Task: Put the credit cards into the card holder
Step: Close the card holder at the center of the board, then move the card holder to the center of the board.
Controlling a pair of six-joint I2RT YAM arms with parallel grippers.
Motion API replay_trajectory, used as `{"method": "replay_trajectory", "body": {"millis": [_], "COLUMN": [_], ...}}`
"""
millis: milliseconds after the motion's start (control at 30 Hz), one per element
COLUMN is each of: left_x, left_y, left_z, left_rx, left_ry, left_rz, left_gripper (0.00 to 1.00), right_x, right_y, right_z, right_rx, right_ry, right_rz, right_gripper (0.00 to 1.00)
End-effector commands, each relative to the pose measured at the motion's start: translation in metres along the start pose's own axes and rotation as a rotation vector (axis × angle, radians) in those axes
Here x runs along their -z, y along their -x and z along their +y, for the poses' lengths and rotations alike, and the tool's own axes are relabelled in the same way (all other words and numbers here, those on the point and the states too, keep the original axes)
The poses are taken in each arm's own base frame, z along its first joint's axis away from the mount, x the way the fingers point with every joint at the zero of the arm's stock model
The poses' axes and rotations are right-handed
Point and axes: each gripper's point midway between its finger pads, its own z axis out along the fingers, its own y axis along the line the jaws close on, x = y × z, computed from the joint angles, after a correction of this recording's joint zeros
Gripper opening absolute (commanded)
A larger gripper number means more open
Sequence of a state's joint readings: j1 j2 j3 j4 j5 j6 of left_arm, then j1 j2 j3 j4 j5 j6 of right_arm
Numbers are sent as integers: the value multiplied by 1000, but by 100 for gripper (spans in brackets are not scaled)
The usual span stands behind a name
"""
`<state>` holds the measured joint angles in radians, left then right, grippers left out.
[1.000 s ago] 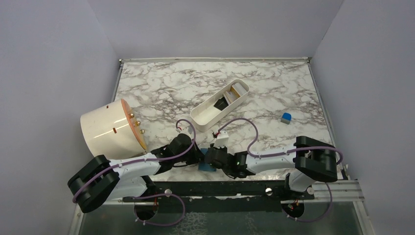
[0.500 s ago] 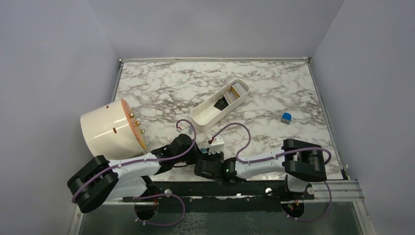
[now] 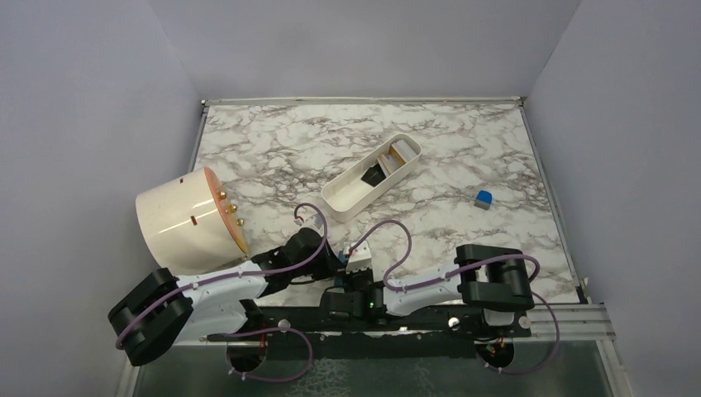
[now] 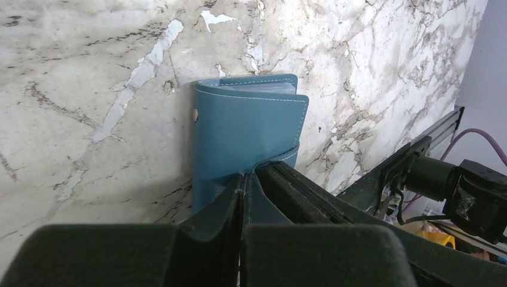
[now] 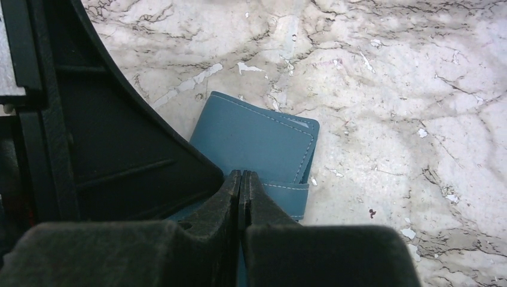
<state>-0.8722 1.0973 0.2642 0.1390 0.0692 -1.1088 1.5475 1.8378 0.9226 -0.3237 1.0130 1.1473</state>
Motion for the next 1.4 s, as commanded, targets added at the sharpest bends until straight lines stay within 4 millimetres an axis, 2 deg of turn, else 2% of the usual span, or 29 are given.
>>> {"method": "replay_trajectory", "body": {"millis": [0,100,200,267,367,467,667,800,933,1000,1100,1167,1267,1367], "left_x": [10,10,9,9,9,14,36,62,90,100,109,113,121,131], "left_y": [-12,-11,-11,-12,-6,6,41,69,91,96,99,99,101,104], "left_z": [60,62,60,56,48,40,15,-18,-52,-59,-60,-57,-50,-46], "left_rx": [-27,-19,-25,-33,-49,-77,-156,-222,-294,-326,-354,-368,-366,-355], "left_ry": [219,211,205,192,171,168,171,133,87,81,95,110,134,142], "left_rz": [25,24,39,49,35,-4,-121,-200,-262,-274,-277,-278,-304,-337], "left_gripper": [0,0,0,0,0,4,34,46,58,68,79,98,99,99], "right_x": [34,37,39,40,39,39,51,70,91,99,104,102,93,84], "right_y": [-150,-162,-163,-159,-142,-113,-23,31,62,63,46,28,0,-18], "right_z": [-77,-77,-79,-77,-70,-57,-40,-40,-39,-31,-17,-7,-6,-1], "right_rx": [394,393,363,349,323,296,226,151,67,18,-16,-6,56,134], "right_ry": [-53,-10,3,6,-1,12,10,24,87,159,268,319,286,258], "right_rz": [528,572,579,567,519,440,251,174,164,197,254,288,346,385], "right_gripper": [1,1,1,1,1,6,17,27,37,41,45,46,46,46]}}
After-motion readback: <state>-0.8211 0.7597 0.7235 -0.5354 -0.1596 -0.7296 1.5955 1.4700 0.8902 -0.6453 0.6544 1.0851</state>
